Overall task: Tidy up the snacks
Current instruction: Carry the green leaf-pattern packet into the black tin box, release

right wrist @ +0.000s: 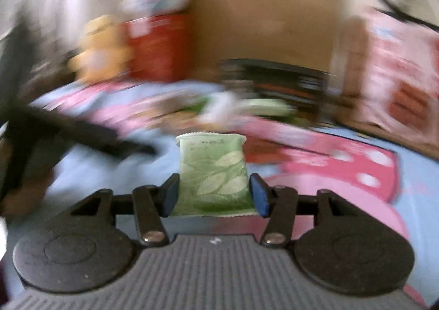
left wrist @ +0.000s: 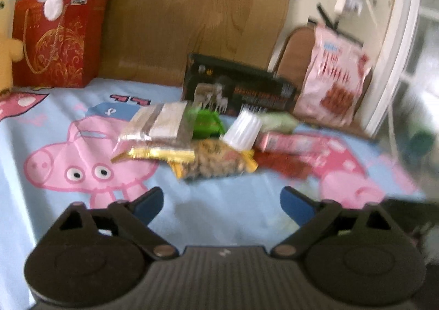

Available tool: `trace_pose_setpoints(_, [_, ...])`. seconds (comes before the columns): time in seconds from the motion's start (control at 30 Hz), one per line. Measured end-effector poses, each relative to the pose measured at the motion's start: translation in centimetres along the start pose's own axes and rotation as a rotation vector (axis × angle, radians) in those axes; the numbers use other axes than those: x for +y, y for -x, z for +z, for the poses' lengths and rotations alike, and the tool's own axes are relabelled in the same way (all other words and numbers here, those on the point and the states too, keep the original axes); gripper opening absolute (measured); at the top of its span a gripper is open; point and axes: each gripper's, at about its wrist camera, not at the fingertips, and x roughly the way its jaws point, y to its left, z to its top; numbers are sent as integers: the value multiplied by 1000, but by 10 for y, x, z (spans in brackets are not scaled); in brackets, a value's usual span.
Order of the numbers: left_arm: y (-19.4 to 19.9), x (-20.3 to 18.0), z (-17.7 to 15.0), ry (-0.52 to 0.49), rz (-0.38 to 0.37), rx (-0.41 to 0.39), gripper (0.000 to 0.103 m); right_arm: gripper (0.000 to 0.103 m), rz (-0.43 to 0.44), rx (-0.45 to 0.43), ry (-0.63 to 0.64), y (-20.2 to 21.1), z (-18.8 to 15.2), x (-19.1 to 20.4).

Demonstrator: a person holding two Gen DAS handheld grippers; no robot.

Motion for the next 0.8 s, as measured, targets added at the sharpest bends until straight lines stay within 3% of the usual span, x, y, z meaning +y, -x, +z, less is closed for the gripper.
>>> trace_pose_setpoints(0.1, [7,5,10,32,-68,16,84,60,-7,8,74,-9,4,12])
trace_pose_setpoints(0.2, [4,5,12,35,-133,62,75,76,-23,20,19,-10,10,2])
trace_pose_setpoints(0.4, [-19,-21,8,-80,-208,151,72,74,-37,50,-35,11,-12,4])
trace_pose_setpoints(0.5, [-36,-32,3,-125,-234,227,57,69,-37,53,-74,11,-15,3])
trace_pose_setpoints(0.57, [-36,-35,0,-139,-248,226,51,66,-51,44,-77,10,-15,4])
trace_pose_setpoints(0.6, [-33,-35,-1,-133,-268,235,44,63,-55,42,-85,10,-14,3])
trace_pose_setpoints(0.63, [-32,-34,-1,-116,-301,253,44,27,-54,41,-95,10,-13,1])
trace_pose_setpoints(0.67, [-30,-33,0,-101,-316,254,44,15,-57,48,-114,7,-11,-2])
trace_pose_setpoints(0.8, [-21,-29,12,-82,-307,218,44,14,-42,2,-181,5,0,-17])
